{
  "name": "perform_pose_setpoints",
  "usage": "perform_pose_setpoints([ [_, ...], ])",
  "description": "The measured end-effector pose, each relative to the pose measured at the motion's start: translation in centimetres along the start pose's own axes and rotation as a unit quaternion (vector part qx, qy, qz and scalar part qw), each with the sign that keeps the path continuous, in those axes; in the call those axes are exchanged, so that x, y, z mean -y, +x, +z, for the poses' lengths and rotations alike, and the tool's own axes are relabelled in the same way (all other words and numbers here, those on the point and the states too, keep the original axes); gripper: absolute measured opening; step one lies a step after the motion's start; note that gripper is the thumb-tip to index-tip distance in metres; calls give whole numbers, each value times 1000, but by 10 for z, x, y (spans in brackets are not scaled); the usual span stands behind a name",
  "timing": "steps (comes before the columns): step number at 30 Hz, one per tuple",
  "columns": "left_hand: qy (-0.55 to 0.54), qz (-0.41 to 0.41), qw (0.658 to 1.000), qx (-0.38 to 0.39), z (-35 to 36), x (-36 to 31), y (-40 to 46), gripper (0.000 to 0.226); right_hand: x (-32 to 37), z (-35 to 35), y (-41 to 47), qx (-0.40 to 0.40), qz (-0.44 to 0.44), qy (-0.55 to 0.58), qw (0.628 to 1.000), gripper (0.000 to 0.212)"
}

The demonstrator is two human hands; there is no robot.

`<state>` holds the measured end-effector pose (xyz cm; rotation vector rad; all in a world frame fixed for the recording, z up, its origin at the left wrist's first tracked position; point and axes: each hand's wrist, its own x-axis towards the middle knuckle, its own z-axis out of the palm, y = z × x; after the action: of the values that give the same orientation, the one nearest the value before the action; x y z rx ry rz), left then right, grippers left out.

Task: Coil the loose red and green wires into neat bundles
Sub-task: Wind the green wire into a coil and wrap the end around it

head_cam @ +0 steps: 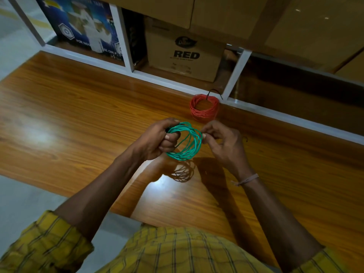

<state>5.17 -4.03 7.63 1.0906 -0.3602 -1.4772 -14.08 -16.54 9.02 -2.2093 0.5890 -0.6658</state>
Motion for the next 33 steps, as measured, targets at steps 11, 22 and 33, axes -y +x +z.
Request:
perform_pose_setpoints([
  [11, -76, 74, 993, -46, 18, 14, 20, 35, -2, 13, -5, -56, 196, 244, 948, 35],
  [22, -18, 108, 989, -95, 32, 21, 32, 28, -10, 22, -9, -70, 172, 197, 963, 22],
  [33, 9, 116, 986, -118, 39, 20, 39, 17, -10, 18, -7, -89, 170, 280, 941, 14],
])
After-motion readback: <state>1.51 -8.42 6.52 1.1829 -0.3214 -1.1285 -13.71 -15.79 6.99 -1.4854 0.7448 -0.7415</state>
